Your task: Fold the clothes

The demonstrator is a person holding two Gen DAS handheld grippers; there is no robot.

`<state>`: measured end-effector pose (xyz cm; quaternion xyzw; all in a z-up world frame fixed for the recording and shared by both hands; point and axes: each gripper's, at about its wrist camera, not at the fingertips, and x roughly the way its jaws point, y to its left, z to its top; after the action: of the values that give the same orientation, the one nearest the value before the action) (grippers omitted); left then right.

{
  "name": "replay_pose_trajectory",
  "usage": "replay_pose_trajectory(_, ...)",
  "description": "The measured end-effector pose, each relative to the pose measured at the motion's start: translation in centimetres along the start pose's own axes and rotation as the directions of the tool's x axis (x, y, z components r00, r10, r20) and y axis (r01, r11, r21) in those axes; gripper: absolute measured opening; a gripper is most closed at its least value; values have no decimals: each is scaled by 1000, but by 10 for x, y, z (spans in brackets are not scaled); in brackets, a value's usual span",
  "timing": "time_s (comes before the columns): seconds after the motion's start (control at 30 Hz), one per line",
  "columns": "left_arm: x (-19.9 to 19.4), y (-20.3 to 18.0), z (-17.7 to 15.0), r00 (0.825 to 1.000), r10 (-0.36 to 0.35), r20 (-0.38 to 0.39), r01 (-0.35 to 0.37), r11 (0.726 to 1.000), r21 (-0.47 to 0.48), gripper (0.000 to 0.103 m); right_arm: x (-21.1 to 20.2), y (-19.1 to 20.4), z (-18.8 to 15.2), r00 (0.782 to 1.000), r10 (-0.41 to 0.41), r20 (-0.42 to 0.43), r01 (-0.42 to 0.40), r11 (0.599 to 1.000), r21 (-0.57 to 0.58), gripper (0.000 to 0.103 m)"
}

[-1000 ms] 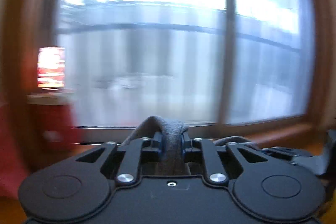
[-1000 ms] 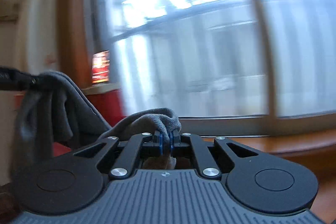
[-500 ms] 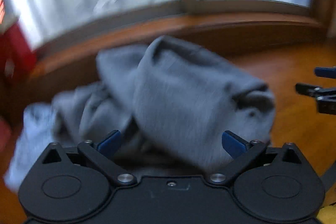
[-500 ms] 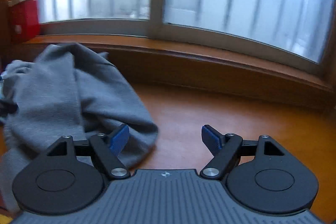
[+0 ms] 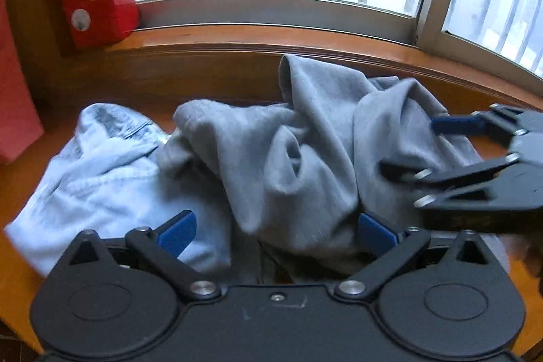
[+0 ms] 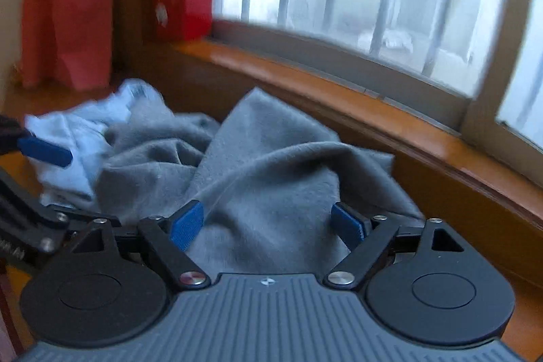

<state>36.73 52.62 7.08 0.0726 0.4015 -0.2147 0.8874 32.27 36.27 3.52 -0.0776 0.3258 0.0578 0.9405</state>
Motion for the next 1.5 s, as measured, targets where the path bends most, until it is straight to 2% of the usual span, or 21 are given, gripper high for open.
replay_pose_trajectory(0.13, 31, 15, 3, 994, -95, -48, 94, 995, -23, 99, 22, 3, -7, 997, -62, -51, 65, 997, 40, 85)
replay_pose_trajectory(0.17, 35, 19, 2, 989, -139, -55, 137, 990, -43, 79, 22, 0, -9, 997, -51, -56, 55, 996, 67, 73)
replay_pose_trajectory(0.2, 38, 23, 1, 980, -188, -63, 184, 981, -66, 63, 19, -3, -11, 997, -52, -59, 57, 995, 86, 46)
replay_pose_trajectory(0.23, 39, 25, 3, 972, -223, -66, 218, 973, -80, 36, 15, -6, -12, 996, -58, -61, 64, 993, 102, 33)
replay_pose_trajectory(0.27, 37, 25, 6, 972, -226, -61, 221, 972, -74, 22, 8, -8, -12, 996, -72, -45, 77, 990, 120, 20)
replay_pose_trajectory(0.3, 36, 25, 9, 972, -228, -56, 224, 972, -68, 19, 0, -10, -11, 996, -89, -21, 91, 986, 138, 16)
replay_pose_trajectory(0.43, 10, 9, 28, 971, -239, 18, 238, 970, 48, 16, -52, -23, -12, 972, -220, 80, 198, 955, 219, 13)
replay_pose_trajectory(0.57, -26, -34, 50, 944, -315, 102, 288, 933, 216, 16, -113, -55, -28, 904, -406, 134, 341, 874, 345, 13)
replay_pose_trajectory(0.63, -29, -58, 56, 930, -354, 99, 317, 909, 272, 16, -141, -73, -42, 858, -498, 125, 411, 812, 414, 13)
replay_pose_trajectory(0.77, -22, -111, 55, 906, -422, 33, 385, 852, 354, 25, -189, -115, -97, 740, -672, -30, 576, 610, 543, 13)
replay_pose_trajectory(0.83, -10, -135, 50, 889, -456, -37, 436, 819, 373, 34, -197, -136, -125, 726, -670, -154, 619, 539, 571, 18)
replay_pose_trajectory(0.87, -2, -147, 47, 885, -459, -81, 453, 807, 379, 42, -199, -143, -139, 725, -656, -210, 631, 508, 586, 23)
replay_pose_trajectory(0.9, 4, -155, 45, 890, -444, -105, 449, 808, 382, 47, -200, -145, -149, 728, -642, -242, 632, 489, 601, 38)
replay_pose_trajectory(0.93, 9, -162, 43, 902, -415, -119, 427, 817, 387, 57, -200, -143, -155, 734, -632, -250, 625, 483, 614, 50)
replay_pose_trajectory(0.97, 13, -167, 41, 915, -383, -125, 400, 826, 398, 62, -202, -137, -158, 740, -630, -234, 612, 486, 624, 73)
replay_pose_trajectory(1.0, 15, -168, 40, 930, -349, -118, 366, 833, 416, 64, -203, -128, -158, 744, -635, -209, 601, 498, 626, 82)
replay_pose_trajectory(1.1, 20, -160, 39, 956, -281, -88, 290, 849, 442, 77, -194, -100, -143, 769, -624, -137, 568, 569, 595, 82)
replay_pose_trajectory(1.23, 36, -139, 41, 960, -259, -107, 280, 880, 383, 79, -158, -78, -126, 826, -550, -124, 509, 634, 582, 82)
replay_pose_trajectory(1.37, 55, -123, 38, 969, -216, -117, 244, 903, 353, 86, -121, -70, -127, 873, -453, -180, 462, 649, 605, 82)
replay_pose_trajectory(1.43, 65, -119, 34, 974, -190, -128, 224, 906, 359, 98, -108, -70, -133, 885, -420, -199, 445, 645, 622, 82)
replay_pose_trajectory(1.5, 75, -120, 29, 979, -153, -131, 191, 911, 365, 100, -96, -71, -137, 893, -398, -211, 434, 634, 640, 82)
